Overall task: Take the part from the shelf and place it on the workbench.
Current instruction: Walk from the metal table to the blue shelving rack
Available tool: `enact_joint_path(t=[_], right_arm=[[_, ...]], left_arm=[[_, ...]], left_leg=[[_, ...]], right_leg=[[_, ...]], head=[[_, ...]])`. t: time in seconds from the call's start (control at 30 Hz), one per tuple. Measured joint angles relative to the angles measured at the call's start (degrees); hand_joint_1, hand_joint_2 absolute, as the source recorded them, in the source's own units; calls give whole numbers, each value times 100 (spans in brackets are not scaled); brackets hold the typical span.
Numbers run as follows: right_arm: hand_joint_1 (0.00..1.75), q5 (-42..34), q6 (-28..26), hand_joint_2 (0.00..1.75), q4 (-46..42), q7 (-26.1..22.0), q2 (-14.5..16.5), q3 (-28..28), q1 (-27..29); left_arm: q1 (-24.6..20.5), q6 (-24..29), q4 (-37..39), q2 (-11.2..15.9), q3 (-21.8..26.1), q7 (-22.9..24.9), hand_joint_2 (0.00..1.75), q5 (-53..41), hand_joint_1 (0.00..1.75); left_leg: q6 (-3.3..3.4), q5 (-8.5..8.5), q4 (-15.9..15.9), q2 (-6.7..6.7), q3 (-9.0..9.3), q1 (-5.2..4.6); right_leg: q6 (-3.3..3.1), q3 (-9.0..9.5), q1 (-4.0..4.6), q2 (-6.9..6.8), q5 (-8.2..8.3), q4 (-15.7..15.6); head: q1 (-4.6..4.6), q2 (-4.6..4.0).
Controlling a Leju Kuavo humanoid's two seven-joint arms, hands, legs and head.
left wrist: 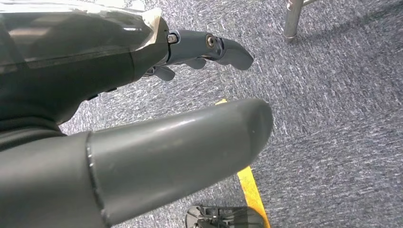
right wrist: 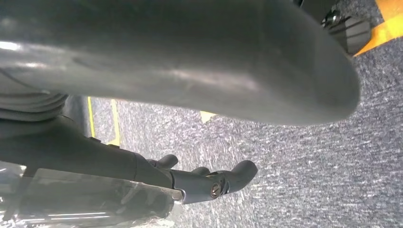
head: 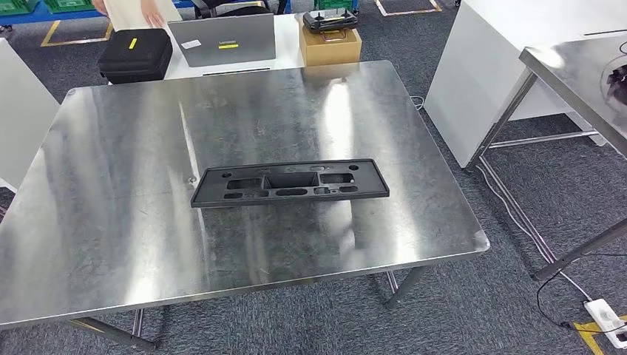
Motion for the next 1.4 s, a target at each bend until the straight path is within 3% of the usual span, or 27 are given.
enact_joint_path(t=[0.07, 0.13, 0.23, 0.27, 0.3, 0.33, 0.4, 0.47, 0.57, 0.63, 0.67, 0.73, 0.8, 0.83, 0.9, 0.97, 1.0, 1.1, 1.13, 1.17, 1.23, 1.3, 1.33, 1.4], right_arm=[[0, -7, -1, 0, 1, 0, 2, 0, 0], [0, -17, -3, 0, 2, 0, 7, 0, -6], [0, -33, -7, 0, 2, 0, 13, 0, -8], [0, -40, -9, 0, 2, 1, 13, 0, -4], [0, -46, -10, 0, 2, 1, 13, 0, 0], [0, -50, -13, 0, 2, 1, 13, 0, 2], [0, -51, -16, 0, 2, 1, 19, 0, 2], [0, -51, -19, 0, 3, 1, 26, 0, -3], [0, -50, -26, 0, 2, 2, 31, 1, -13], [0, -50, -32, 0, 3, 6, 28, 1, -12], [0, -50, -34, 0, 3, 9, 24, 1, -11], [0, -50, -39, 0, 4, 15, 17, 0, -11], [0, -51, -44, 0, 4, 15, 15, 0, -1], [0, -51, -47, 0, 4, 15, 14, 0, 4], [0, -51, -53, 0, 3, 15, 10, 1, 4], [0, -56, -61, 0, 3, 15, 4, 2, -10], [0, -61, -64, 0, 3, 15, 1, 2, -14], [0, -77, -70, 0, 3, 22, 1, 1, -12], [0, -82, -71, 0, 4, 26, 2, 1, -14], [0, -85, -72, 0, 4, 27, 5, 0, -16], [0, -90, -73, 0, 4, 30, 9, 0, -15], [0, -93, -73, 0, 4, 32, 10, 0, -6], [0, -93, -73, 0, 4, 33, 9, 0, -2], [0, -93, -73, 0, 4, 33, 13, 0, 0]], left_arm=[[-1, 3, 0, -2, 1, -4, 0, 1, 0], [0, 11, 0, -1, 4, -5, 0, -3, 0], [2, 17, 0, -1, 8, -5, 0, -26, 0], [3, 17, 0, 0, 8, -5, 0, -34, 0], [5, 17, 0, 0, 9, -5, 0, -42, 0], [5, 17, 0, 0, 10, -5, 0, -44, 0], [-2, 17, 0, 1, 11, -7, 0, -46, 0], [-17, 17, 0, 2, 11, -14, 0, -50, 0], [-25, 17, 0, 4, 11, -27, 0, -51, 0], [-31, 16, 0, 3, 13, -37, 0, -51, 0], [-34, 15, 0, 1, 14, -42, 0, -52, 0], [-34, 13, 0, -1, 15, -49, 0, -53, 0], [-28, 13, 0, -2, 15, -49, 0, -54, 0], [-26, 13, 0, -3, 15, -49, 0, -55, 0], [-27, 13, 0, -7, 15, -49, 0, -57, 0], [-31, 10, 0, -10, 15, -49, 0, -60, 0], [-33, 8, 0, -12, 15, -49, 0, -64, 0], [-32, 2, 0, -16, 16, -47, 0, -85, 0], [-30, 2, 0, -16, 17, -45, 0, -94, 0], [-28, 2, 0, -14, 17, -43, 0, -103, 0], [-28, 2, 0, -14, 17, -40, 0, -112, 0], [-25, 2, 0, -14, 17, -39, 0, -115, 0], [-24, 2, 0, -14, 17, -38, 0, -116, 0], [-29, 2, 0, -13, 17, -36, 0, -119, 0]], left_leg=[[-61, 7, 16, -5, -21, 3], [-132, -177, 199, -25, -119, 33], [-234, -836, 1195, -42, -535, 89], [-258, -965, 1501, -43, -648, 104], [-274, -987, 1631, -42, -675, 119], [-281, -893, 1515, -39, -577, 134], [-263, -565, 744, -37, -101, 158], [-216, -373, 127, -43, 253, 136], [-106, -292, 0, -53, 263, 86], [1, -171, -91, -28, 239, 93], [48, -106, -136, -15, 214, 100], [96, -24, -149, 2, 127, 87], [90, 39, -143, 13, 36, 74], [81, 68, -137, 13, -2, 71], [51, 112, -108, 8, -53, 68], [7, 129, -38, 6, -89, 42], [-20, 137, -11, 7, -101, 31], [-124, 152, 29, 1, -152, 44], [-163, 62, 116, -8, -201, 62], [-198, -109, 306, -19, -289, 78], [-262, -593, 1006, -34, -574, 106], [-300, -858, 1602, -36, -773, 121], [-306, -826, 1610, -35, -723, 130], [-291, -537, 995, -34, -293, 149]], right_leg=[[-82, -23, -21, -1, 51, -5], [-182, -37, -76, -9, 116, -22], [-264, -130, -82, -21, 194, -10], [-263, -174, -77, -23, 212, 3], [-256, -215, -75, -25, 228, 21], [-246, -249, -76, -24, 240, 39], [-216, -286, -77, -20, 259, 70], [-164, -302, -49, -20, 290, 84], [-45, -327, -28, -24, 362, 59], [-10, -422, -24, -19, 271, 188], [-28, -531, -20, -15, 121, 411], [-90, -842, -36, -11, -313, 1175], [-59, -987, -41, -11, -553, 1713], [-14, -888, -41, -11, -540, 1656], [73, -350, -43, -12, -326, 886], [58, 84, -21, -9, -140, 124], [21, 161, -6, -7, -98, -45], [-108, 113, -20, -12, -20, -62], [-161, 99, -47, -18, 20, -65], [-211, 77, -75, -25, 63, -71], [-270, -6, -76, -36, 137, -64], [-266, -108, -66, -40, 194, -41], [-259, -154, -65, -40, 216, -23], [-237, -222, -65, -37, 244, 25]], head=[[0, 0], [-20, 0], [-66, 0], [-67, 0], [-69, 0], [-70, 0], [-74, 0], [-69, 0], [-56, 0], [-45, 0], [-30, 0], [-2, 0], [6, 0], [8, 0], [14, 0], [18, 0], [17, 0], [13, 0], [-1, 0], [-19, 0], [-54, 0], [-57, 0], [-59, 0], [-60, 0]])
